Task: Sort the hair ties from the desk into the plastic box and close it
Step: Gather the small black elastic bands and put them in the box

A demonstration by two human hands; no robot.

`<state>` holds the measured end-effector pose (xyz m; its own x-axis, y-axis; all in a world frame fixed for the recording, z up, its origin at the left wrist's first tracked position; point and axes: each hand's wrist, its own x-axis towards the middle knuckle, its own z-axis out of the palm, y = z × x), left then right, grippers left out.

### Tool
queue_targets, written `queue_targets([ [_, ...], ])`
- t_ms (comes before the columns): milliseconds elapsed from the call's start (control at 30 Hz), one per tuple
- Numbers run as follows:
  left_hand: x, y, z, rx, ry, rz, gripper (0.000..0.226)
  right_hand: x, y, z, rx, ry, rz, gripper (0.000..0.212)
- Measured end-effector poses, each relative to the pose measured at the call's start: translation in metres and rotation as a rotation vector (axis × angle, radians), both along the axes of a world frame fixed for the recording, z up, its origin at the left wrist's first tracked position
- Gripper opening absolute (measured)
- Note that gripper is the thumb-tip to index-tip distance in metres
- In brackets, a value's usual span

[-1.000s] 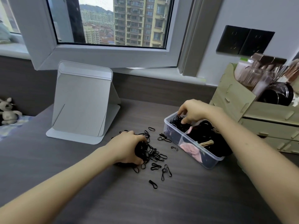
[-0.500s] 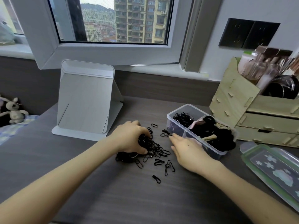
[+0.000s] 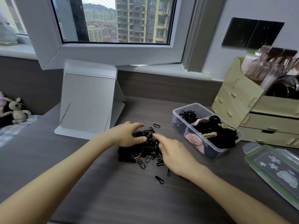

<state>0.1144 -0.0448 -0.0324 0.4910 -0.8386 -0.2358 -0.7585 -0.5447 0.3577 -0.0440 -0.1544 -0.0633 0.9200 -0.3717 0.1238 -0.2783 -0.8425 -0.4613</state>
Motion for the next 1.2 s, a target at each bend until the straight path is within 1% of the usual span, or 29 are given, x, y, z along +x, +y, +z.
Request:
queue_targets([
  [67, 0.0, -0.006, -0.003, -0.007, -0.031, 0.031, 0.055, 0.013, -0.006, 0.012, -0.094, -0.113, -0.143, 0.038],
  [100, -0.002, -0.009, -0.004, 0.002, -0.049, 0.042, 0.051, 0.023, -0.012, 0.016, -0.109, -0.12, -0.193, 0.037],
  [167, -0.006, -0.014, -0.007, 0.017, -0.074, 0.046, 0.046, 0.044, -0.023, 0.019, -0.102, -0.052, -0.237, 0.036],
  [267, -0.015, -0.018, -0.008, 0.006, -0.081, 0.004, 0.041, 0.07, -0.036, 0.01, -0.086, 0.086, -0.148, 0.039],
  [367, -0.024, -0.014, -0.007, -0.028, 0.0, -0.086, 0.038, 0.071, -0.035, -0.004, 0.006, 0.166, -0.031, 0.041],
  [433, -0.026, -0.006, -0.004, -0.098, 0.052, -0.115, 0.034, 0.056, -0.028, -0.01, 0.113, 0.12, 0.036, 0.04],
  [500, -0.026, 0.006, -0.002, -0.23, 0.077, -0.076, 0.028, 0.035, -0.021, -0.01, 0.234, 0.06, 0.079, 0.039],
  [567, -0.024, 0.018, -0.003, -0.366, 0.052, -0.008, 0.025, 0.014, -0.019, -0.005, 0.265, 0.008, 0.102, 0.039],
  [600, -0.023, 0.024, -0.005, -0.377, 0.021, 0.008, 0.03, 0.005, -0.02, -0.001, 0.228, 0.008, 0.115, 0.045],
  [633, -0.021, 0.03, -0.008, -0.327, -0.013, 0.007, 0.041, -0.003, -0.02, 0.002, 0.142, 0.045, 0.135, 0.056],
  [700, -0.018, 0.039, -0.015, -0.123, -0.081, -0.031, 0.073, -0.009, -0.017, 0.005, -0.091, 0.166, 0.192, 0.085],
  [733, -0.018, 0.041, -0.018, -0.043, -0.116, -0.055, 0.085, -0.008, -0.014, 0.003, -0.176, 0.203, 0.21, 0.093],
  [767, -0.019, 0.042, -0.02, -0.011, -0.141, -0.069, 0.093, -0.004, -0.01, 0.001, -0.214, 0.208, 0.208, 0.096],
  [800, -0.02, 0.041, -0.022, -0.015, -0.157, -0.07, 0.096, 0.001, -0.007, -0.002, -0.207, 0.188, 0.19, 0.094],
  [867, -0.023, 0.035, -0.023, -0.074, -0.168, -0.051, 0.099, 0.011, 0.0, -0.007, -0.129, 0.117, 0.145, 0.086],
  [967, -0.025, 0.03, -0.023, -0.138, -0.129, -0.014, 0.1, 0.02, 0.004, -0.009, -0.064, 0.061, 0.108, 0.063],
  [1067, -0.023, 0.031, -0.022, -0.125, -0.089, 0.006, 0.102, 0.022, 0.003, -0.005, -0.028, 0.027, 0.096, 0.038],
  [1200, -0.018, 0.033, -0.016, -0.102, -0.05, 0.021, 0.101, 0.022, -0.006, 0.012, 0.07, -0.037, 0.066, 0.019],
])
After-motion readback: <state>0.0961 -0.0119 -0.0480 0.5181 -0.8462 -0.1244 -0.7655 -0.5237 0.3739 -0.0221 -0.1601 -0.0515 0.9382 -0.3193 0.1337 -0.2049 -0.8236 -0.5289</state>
